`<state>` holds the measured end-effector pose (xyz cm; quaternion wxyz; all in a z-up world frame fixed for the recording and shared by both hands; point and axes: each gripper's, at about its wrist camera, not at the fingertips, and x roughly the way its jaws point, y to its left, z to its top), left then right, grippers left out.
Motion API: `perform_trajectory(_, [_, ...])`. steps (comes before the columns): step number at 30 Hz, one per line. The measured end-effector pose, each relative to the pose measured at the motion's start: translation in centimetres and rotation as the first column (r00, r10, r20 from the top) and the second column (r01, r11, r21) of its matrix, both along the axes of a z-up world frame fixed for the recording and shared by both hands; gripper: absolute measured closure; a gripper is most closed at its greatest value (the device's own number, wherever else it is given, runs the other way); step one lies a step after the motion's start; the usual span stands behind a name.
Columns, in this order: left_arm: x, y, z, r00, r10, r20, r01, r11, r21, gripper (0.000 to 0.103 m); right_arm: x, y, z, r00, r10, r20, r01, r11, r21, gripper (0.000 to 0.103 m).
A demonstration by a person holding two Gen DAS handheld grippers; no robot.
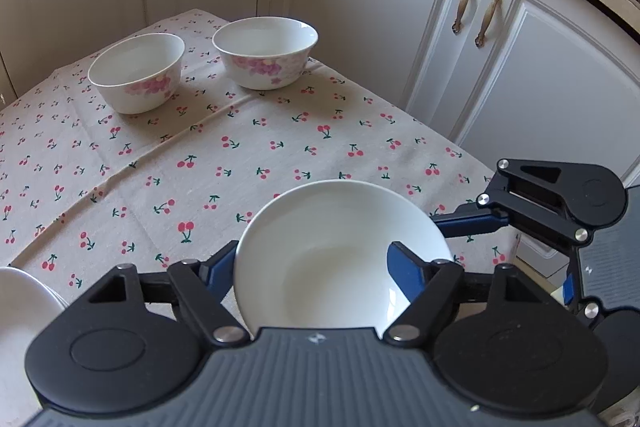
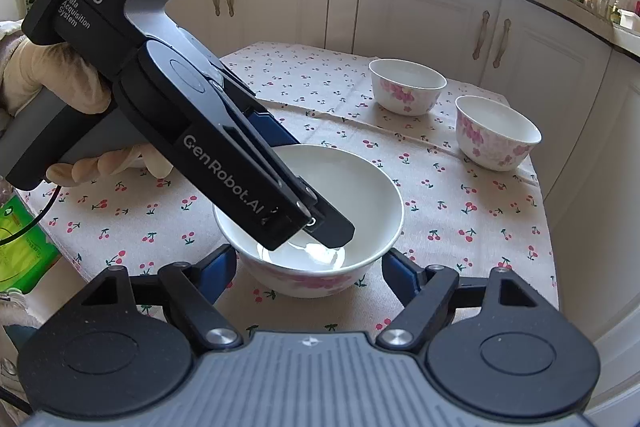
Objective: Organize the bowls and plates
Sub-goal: 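Lift the bowl with the left tool toward another white bowl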
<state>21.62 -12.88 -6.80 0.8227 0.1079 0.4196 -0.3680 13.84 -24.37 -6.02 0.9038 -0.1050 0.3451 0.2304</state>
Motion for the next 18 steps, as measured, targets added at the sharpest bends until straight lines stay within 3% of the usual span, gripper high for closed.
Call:
perform_trajectory(3, [-0.3,0.3,0.2,1.000,-0.003,0.021,0.003,1.000,-0.030,0.011,-0.2,-0.2,0.2,1.000,-0.008,0.016,0.008,1.000,0.012,0.000])
perform_trajectory(9, [-1.3,1.8,1.4,0.994,0.033,0.100,-0.027,0.998,-0.061,0.008,-0.6,-1.6,0.6,0.999,-0.041,0.020,0.040,0.999,0.037,0.000])
perform_trajectory(18, [-3.0,5.4,2.4,0.983,0.141,0.116,-0.129,0.986,-0.104,0.007,-2.2,-2.9,1.6,0.998,-0.055,0.038,0.052,0.995,0.087,0.000])
